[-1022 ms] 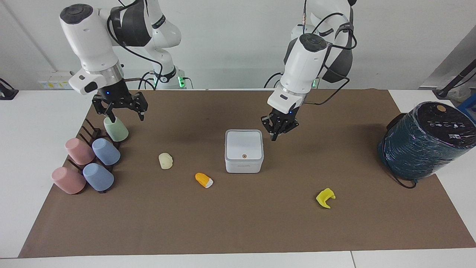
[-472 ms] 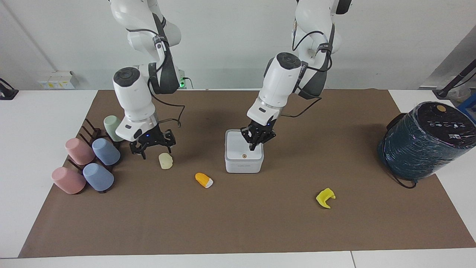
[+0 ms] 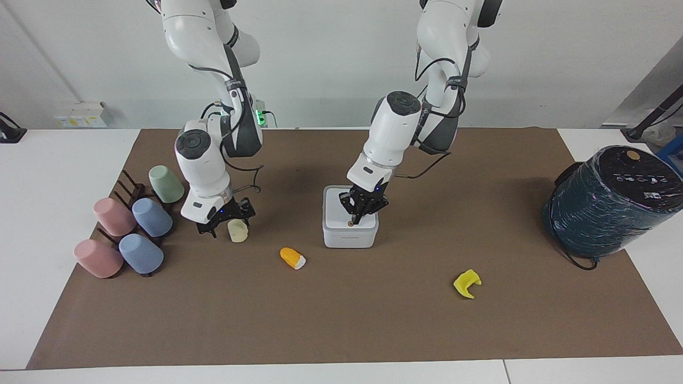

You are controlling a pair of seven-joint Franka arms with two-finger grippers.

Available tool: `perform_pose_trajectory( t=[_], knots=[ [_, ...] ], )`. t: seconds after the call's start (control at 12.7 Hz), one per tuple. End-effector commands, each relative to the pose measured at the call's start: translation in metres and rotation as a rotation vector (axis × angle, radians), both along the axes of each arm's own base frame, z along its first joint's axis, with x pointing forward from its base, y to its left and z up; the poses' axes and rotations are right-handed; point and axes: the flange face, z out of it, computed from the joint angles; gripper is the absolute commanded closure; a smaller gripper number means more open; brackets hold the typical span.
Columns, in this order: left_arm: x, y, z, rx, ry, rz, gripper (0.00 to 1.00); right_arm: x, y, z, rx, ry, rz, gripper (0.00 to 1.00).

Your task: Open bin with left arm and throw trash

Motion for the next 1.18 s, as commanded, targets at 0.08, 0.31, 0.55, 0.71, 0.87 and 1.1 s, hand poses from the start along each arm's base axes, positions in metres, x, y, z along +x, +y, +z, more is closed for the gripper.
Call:
perform_pose_trajectory(
  t=[0.08, 0.31, 0.55, 0.71, 0.87, 1.1],
  knots=[
    [-0.007, -0.012, -0.018, -0.002, 0.01, -0.002, 1.0, -0.012, -0.002, -0.011, 0.019, -0.009, 0.018, 0.09],
    [-0.005, -0.013, -0.015, 0.004, 0.02, -0.006, 1.0, -0.017, -0.004, -0.016, 0.016, 0.015, 0.024, 0.84],
    [0.014, 0.0, 0.024, 0.028, 0.056, -0.001, 1.0, -0.012, -0.004, -0.011, 0.017, 0.004, 0.003, 1.0],
    [0.025, 0.018, 0.045, 0.048, 0.087, 0.016, 1.0, -0.005, -0.003, 0.008, 0.02, 0.009, -0.004, 1.0],
    [0.043, 0.048, 0.059, 0.075, 0.097, 0.049, 1.0, 0.0, -0.002, 0.047, 0.031, 0.013, -0.061, 1.0],
    [0.071, 0.103, 0.067, 0.094, 0.085, 0.103, 1.0, 0.01, 0.009, 0.109, 0.117, 0.045, -0.186, 1.0]
  ],
)
